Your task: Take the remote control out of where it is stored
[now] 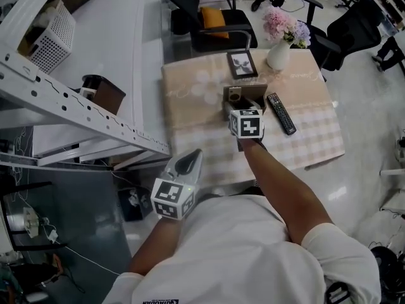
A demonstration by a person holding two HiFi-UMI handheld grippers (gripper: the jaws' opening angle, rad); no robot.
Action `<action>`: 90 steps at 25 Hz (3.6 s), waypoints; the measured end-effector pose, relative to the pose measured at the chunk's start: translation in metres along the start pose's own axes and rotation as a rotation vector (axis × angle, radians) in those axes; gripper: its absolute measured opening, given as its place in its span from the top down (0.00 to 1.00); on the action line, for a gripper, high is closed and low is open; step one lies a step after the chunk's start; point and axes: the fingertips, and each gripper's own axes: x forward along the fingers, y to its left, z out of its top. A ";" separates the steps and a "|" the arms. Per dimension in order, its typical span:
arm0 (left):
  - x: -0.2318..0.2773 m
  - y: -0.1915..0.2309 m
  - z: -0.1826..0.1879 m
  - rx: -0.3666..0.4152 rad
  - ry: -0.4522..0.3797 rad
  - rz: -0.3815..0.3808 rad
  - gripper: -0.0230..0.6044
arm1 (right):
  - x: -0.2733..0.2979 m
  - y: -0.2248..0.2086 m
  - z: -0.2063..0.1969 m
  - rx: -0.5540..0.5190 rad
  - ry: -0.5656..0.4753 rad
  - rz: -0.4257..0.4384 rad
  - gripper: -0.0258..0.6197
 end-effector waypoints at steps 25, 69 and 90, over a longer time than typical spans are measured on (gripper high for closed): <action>-0.004 0.009 0.002 -0.011 -0.016 -0.003 0.96 | -0.007 -0.005 0.007 -0.012 -0.038 -0.050 0.67; 0.073 -0.075 0.033 0.021 -0.049 -0.066 0.96 | -0.206 -0.108 0.037 0.059 -0.241 0.068 0.67; 0.137 -0.123 0.039 0.007 -0.007 -0.018 0.96 | -0.180 -0.253 -0.030 -0.061 0.066 0.015 0.67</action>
